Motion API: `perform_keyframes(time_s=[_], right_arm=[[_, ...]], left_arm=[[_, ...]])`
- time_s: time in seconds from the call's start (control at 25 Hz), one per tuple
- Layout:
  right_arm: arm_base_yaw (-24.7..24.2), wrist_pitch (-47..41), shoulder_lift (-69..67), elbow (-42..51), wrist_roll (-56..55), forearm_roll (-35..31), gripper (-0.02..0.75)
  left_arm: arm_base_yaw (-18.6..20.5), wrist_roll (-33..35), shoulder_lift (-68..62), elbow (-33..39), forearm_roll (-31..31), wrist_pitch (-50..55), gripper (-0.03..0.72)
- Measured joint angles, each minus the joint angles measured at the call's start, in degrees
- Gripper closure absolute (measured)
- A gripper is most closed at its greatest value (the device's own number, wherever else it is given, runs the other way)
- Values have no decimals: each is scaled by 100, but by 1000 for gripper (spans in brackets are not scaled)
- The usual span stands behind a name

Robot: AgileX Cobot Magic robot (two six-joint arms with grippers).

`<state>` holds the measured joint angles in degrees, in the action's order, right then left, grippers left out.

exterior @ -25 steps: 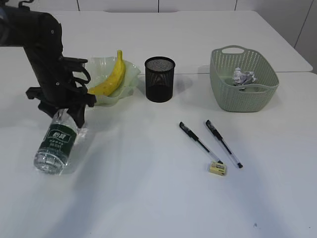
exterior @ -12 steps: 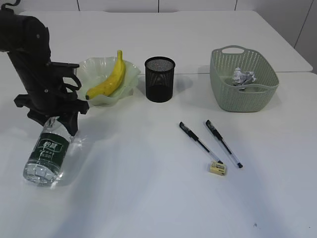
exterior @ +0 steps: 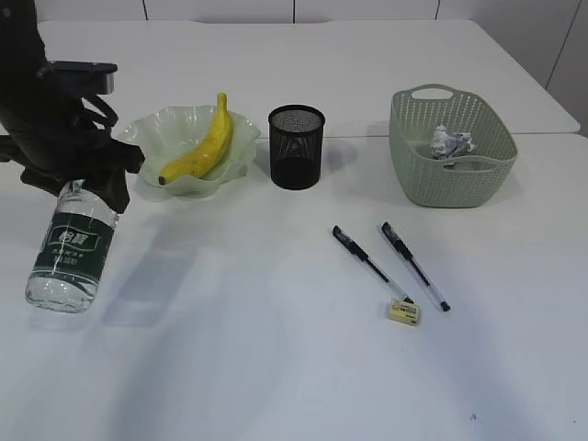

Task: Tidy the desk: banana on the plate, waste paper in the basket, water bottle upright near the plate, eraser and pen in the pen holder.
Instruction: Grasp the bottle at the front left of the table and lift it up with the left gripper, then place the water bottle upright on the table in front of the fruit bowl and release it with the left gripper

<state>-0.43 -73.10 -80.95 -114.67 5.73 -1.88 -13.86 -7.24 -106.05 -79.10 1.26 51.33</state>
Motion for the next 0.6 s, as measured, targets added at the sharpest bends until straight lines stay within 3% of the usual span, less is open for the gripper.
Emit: perform_keyframes(time_s=[0.6], right_arm=[[0, 0, 0, 0, 0, -9, 477]], left_arm=[[0, -22, 2029, 2000, -276, -2678, 314]])
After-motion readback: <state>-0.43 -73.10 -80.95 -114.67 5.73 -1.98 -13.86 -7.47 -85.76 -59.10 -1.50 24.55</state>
